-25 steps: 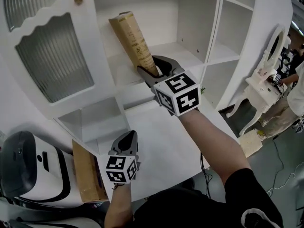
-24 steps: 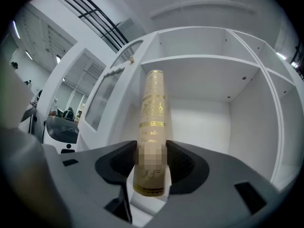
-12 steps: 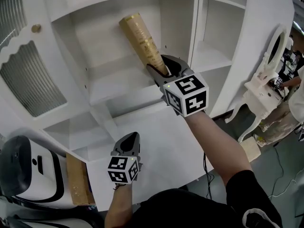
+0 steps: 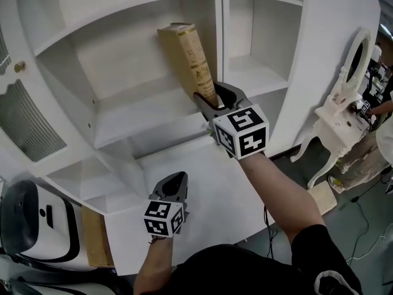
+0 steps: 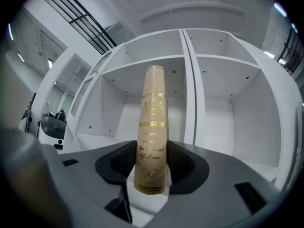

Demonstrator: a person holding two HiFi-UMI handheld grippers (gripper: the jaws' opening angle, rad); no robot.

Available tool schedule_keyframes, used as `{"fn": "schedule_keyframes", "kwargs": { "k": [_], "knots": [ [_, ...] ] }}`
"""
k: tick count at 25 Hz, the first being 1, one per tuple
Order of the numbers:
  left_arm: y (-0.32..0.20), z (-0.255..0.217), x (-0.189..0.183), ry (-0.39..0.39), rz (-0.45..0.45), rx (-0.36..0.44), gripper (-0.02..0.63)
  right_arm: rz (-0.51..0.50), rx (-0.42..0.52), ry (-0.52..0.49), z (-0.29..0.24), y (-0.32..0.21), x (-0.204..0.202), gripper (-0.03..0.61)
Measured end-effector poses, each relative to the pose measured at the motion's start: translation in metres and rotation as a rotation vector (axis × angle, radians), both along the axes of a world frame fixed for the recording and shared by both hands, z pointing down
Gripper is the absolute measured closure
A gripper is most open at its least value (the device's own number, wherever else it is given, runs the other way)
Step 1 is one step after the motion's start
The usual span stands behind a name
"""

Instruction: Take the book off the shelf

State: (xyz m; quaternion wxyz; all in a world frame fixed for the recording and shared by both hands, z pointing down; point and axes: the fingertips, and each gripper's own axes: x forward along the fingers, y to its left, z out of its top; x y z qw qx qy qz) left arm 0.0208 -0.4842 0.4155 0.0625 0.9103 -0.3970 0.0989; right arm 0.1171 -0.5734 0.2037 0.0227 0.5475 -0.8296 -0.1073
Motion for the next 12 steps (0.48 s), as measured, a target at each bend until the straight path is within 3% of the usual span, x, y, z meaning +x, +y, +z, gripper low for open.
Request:
{"fn": "schedule_keyframes", "kwargs": {
  "k": [5, 12],
  "knots": [
    [0.002, 0.0, 0.012, -0.011, 0.021, -0.004, 0.604, 0.054, -0.047, -0.058, 0.01, -0.008, 0.024, 0.37],
    [0.003, -0.004, 0.005, -0.032, 0.045, 0.003, 0.604, 0.132, -0.049, -0.089, 0.013, -0.013, 0.023, 0.365]
  ]
}}
